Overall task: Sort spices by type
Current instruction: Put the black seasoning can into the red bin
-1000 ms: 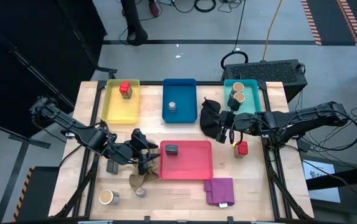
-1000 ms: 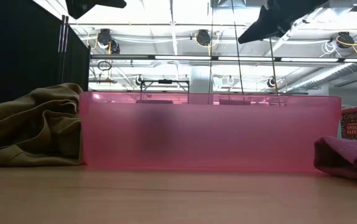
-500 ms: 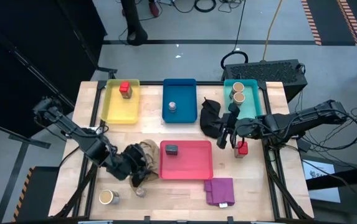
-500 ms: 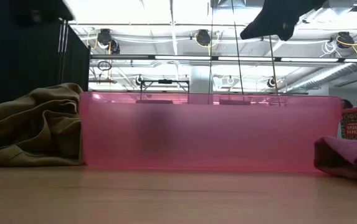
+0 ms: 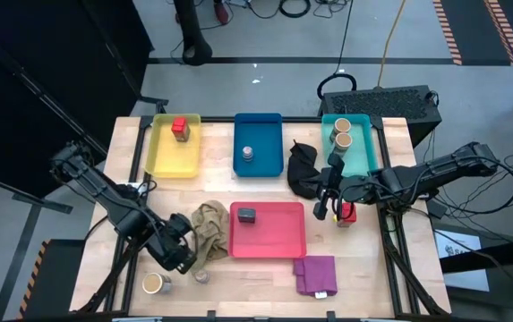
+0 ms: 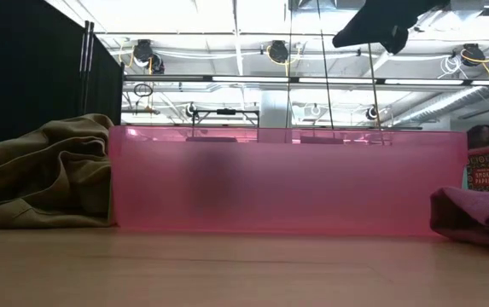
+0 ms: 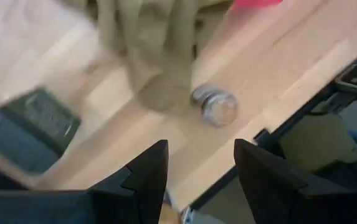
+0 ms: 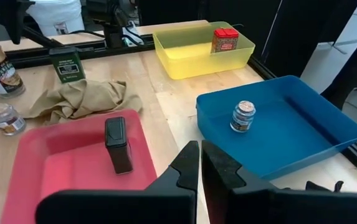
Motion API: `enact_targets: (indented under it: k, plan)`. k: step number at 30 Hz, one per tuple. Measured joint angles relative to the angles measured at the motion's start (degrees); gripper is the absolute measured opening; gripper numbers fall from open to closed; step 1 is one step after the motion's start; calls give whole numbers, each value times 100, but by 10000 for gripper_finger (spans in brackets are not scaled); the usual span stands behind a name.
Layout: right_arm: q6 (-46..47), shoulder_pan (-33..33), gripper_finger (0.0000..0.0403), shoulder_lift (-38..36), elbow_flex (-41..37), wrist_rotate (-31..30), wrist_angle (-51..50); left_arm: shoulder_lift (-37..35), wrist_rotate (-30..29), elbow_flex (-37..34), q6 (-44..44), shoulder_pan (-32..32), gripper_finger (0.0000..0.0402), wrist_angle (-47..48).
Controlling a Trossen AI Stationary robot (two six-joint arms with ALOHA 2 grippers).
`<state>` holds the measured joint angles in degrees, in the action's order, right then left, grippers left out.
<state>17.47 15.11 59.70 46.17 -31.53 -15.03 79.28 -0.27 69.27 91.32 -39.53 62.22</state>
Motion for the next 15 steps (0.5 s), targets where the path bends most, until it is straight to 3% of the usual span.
enact_targets:
  k: [6,15]
  plan:
    - [-207,-52,0,2,0,-7,16,-1,331,1,985,0,189,733]
    - [-510,-291,0,2,0,-13,30,-1,419,1,1150,-90,189,1061]
